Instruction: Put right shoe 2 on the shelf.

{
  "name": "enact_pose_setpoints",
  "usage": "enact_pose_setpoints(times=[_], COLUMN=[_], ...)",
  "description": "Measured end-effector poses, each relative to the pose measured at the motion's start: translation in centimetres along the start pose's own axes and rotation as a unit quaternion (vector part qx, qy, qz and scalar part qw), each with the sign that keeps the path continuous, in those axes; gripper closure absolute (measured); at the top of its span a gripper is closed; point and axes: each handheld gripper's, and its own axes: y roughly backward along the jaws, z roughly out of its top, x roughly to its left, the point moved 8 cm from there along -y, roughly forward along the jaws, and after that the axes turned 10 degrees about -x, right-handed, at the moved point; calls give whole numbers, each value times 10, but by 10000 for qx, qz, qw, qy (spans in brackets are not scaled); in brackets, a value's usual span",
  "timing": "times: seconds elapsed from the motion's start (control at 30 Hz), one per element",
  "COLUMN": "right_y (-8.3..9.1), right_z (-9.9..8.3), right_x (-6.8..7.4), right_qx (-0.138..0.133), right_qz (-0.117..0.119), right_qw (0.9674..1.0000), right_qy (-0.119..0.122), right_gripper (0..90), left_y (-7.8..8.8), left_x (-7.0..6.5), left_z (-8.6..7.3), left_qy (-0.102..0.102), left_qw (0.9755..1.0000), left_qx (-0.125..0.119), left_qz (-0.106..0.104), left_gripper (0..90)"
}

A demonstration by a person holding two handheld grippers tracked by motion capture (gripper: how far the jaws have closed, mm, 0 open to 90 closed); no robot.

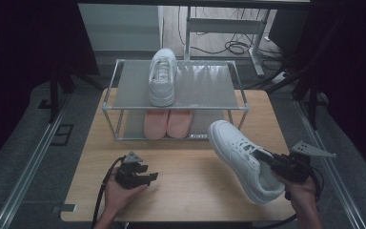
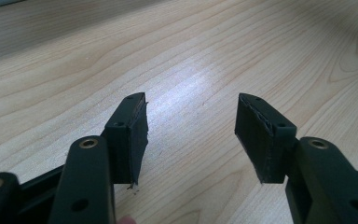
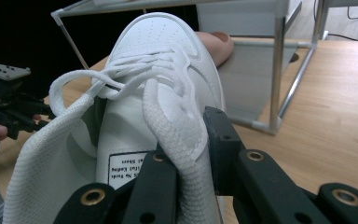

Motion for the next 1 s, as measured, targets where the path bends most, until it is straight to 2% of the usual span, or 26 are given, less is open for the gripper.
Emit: enact_pose_setpoints(times=[0.33, 0.6, 1.0], right_y=[-14, -26, -43], right_z=[19, 38, 70], right_x=[18, 31, 43], right_qx=[-127, -301, -493], right_qz=[213, 411, 466], right_qw=[9997, 9987, 9976], right_qy=[78, 50, 121], right_gripper=[823, 823, 823], left_y=[0, 0, 1], left_x=[0, 1, 2], left_z=[0, 0, 0], left_qy=[19, 38, 27], left_qw=[10000, 10000, 10000], left_qx=[-9, -5, -18], left_qz=[11, 13, 0], left_gripper=[442, 441, 441])
